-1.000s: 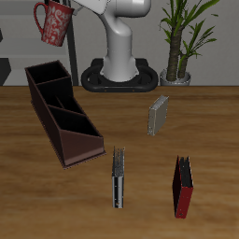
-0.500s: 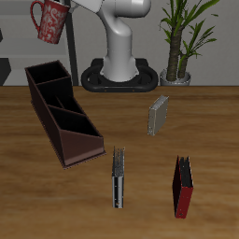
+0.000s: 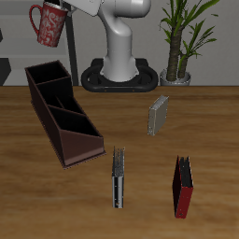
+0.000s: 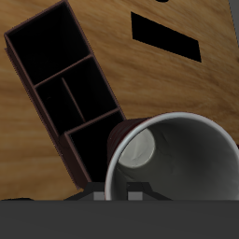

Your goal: Place the red mug into the right desk caddy's right compartment

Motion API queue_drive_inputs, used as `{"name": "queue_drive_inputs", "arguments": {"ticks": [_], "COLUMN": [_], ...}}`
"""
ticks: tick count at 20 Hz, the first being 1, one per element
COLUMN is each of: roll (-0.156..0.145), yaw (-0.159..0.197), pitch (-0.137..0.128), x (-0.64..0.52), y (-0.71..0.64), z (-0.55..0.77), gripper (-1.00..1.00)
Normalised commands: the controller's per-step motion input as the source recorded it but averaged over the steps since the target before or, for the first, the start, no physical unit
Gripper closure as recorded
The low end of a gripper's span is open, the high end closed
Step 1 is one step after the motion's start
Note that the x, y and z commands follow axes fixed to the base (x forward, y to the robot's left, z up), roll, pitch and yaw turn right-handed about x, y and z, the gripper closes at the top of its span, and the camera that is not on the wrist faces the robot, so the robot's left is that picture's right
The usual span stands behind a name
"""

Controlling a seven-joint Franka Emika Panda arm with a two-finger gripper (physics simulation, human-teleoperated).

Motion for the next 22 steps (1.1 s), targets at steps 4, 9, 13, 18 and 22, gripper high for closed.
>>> {"name": "queue_drive_inputs", "arguments": {"ticks": [4, 9, 13, 18, 22], "roll": [-0.023, -0.002, 0.02, 0.033, -0.008], "yaw": [-0.038, -0.014, -0.04, -0.018, -0.026], "pitch": [0.032, 0.016, 0.024, 0.008, -0.002], "x": [0.09, 0.12, 0.08, 0.09, 0.01], "y": [-0.14, 0.06, 0.06, 0.12, -0.06], "z": [-0.29, -0.36, -0.19, -0.2, -0.16], "gripper": [1.0, 1.0, 1.0, 1.0, 1.0]}}
